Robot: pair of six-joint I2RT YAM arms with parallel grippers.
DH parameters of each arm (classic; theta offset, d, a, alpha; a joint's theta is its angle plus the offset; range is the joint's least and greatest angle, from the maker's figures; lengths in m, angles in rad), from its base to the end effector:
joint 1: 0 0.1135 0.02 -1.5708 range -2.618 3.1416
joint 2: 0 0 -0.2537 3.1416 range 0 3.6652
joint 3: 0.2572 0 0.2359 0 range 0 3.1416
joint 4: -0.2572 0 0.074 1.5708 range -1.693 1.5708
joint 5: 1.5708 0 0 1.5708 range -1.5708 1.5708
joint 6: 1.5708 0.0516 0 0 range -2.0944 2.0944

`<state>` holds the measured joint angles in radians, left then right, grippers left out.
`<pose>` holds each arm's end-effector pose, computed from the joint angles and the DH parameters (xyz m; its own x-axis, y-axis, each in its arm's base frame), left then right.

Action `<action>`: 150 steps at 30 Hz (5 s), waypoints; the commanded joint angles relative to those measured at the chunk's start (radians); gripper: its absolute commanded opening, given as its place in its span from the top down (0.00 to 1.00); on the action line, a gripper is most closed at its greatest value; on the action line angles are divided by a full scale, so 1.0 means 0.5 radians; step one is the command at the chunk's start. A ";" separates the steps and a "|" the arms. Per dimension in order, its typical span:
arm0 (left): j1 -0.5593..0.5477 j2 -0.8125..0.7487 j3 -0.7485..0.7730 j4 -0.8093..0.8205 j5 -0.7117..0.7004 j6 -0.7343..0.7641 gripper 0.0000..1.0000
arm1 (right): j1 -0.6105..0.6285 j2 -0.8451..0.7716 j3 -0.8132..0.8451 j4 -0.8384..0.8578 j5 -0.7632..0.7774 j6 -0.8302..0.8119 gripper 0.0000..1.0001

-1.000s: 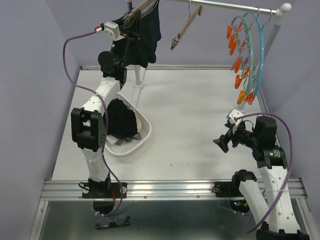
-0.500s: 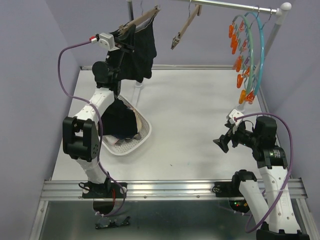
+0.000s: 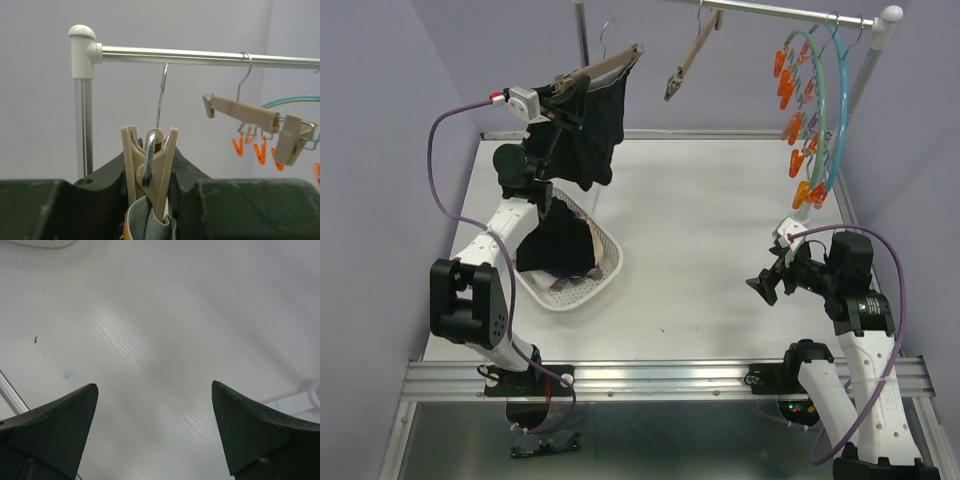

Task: Remove the underwear clipped to the hanger
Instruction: Remove the underwear from the hanger.

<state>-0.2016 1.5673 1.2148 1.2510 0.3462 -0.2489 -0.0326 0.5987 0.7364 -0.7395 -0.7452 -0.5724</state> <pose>0.3201 -0.0833 0.4406 0.6455 -0.3684 -0.6690 0.5721 0.8136 0.1039 0.1215 0.0310 0.2839 -0.1860 -0.3922 -0.9009 -0.7560 0.6428 -0.1238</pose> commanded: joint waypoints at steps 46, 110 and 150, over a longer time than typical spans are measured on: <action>-0.750 -1.005 -1.199 0.029 0.811 -0.502 1.00 | -0.011 0.186 0.812 -0.779 -0.599 -0.908 0.00; -1.045 -0.849 -1.159 0.103 0.952 -0.542 1.00 | -0.011 0.327 0.153 -0.570 -0.973 -1.079 0.97; -1.048 -0.907 -1.196 0.035 0.977 -0.450 1.00 | -0.011 0.444 0.426 -0.948 -0.878 -1.279 0.99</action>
<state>-0.7204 1.1561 0.5713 1.1748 0.8249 -0.4797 -0.0334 0.8421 0.8738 -1.1614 -1.1877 -1.1660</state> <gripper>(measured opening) 0.324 0.080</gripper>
